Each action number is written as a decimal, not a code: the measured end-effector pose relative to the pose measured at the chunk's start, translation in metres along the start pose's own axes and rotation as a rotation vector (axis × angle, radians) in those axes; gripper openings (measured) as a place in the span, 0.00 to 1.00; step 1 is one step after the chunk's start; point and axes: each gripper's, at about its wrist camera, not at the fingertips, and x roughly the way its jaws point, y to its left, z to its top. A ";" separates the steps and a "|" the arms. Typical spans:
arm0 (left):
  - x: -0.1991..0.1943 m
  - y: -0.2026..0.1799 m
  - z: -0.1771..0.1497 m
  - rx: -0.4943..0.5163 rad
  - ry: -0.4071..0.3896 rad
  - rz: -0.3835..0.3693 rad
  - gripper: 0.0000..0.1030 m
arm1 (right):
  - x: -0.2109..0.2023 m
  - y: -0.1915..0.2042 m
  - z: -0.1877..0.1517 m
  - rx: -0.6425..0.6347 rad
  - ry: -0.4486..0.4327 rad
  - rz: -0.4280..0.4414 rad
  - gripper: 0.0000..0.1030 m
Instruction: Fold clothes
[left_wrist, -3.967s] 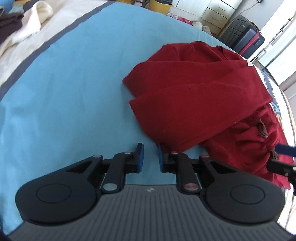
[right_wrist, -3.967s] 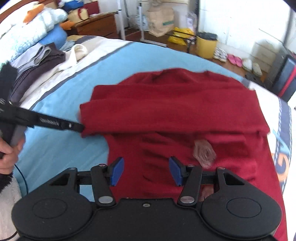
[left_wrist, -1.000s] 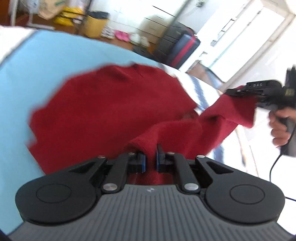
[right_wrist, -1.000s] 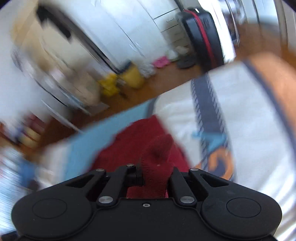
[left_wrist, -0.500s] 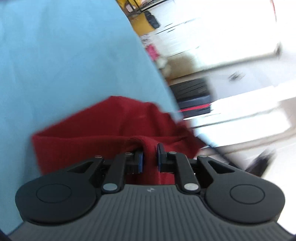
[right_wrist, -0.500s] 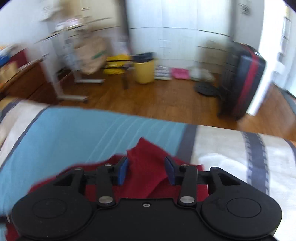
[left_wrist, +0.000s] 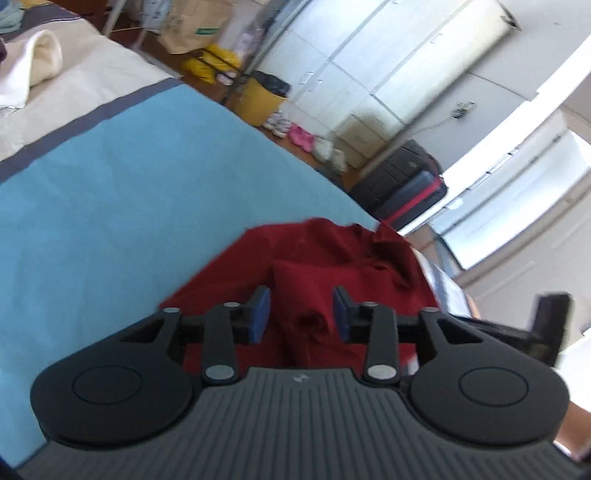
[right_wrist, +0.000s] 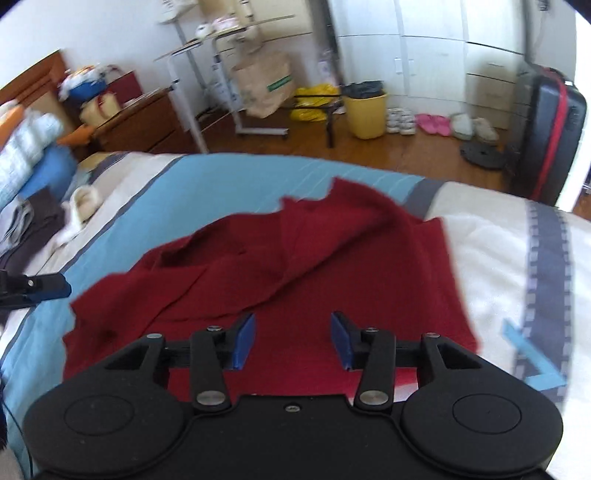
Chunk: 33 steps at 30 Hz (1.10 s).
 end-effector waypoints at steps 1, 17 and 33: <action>-0.003 -0.001 0.000 0.012 0.007 -0.016 0.40 | 0.003 0.004 -0.001 -0.018 0.003 -0.001 0.49; 0.066 0.033 0.014 -0.284 -0.003 -0.277 0.23 | 0.039 0.028 0.041 -0.066 -0.062 -0.004 0.45; 0.036 -0.009 0.002 0.167 0.065 -0.087 0.53 | 0.020 -0.054 0.036 0.123 -0.115 -0.088 0.49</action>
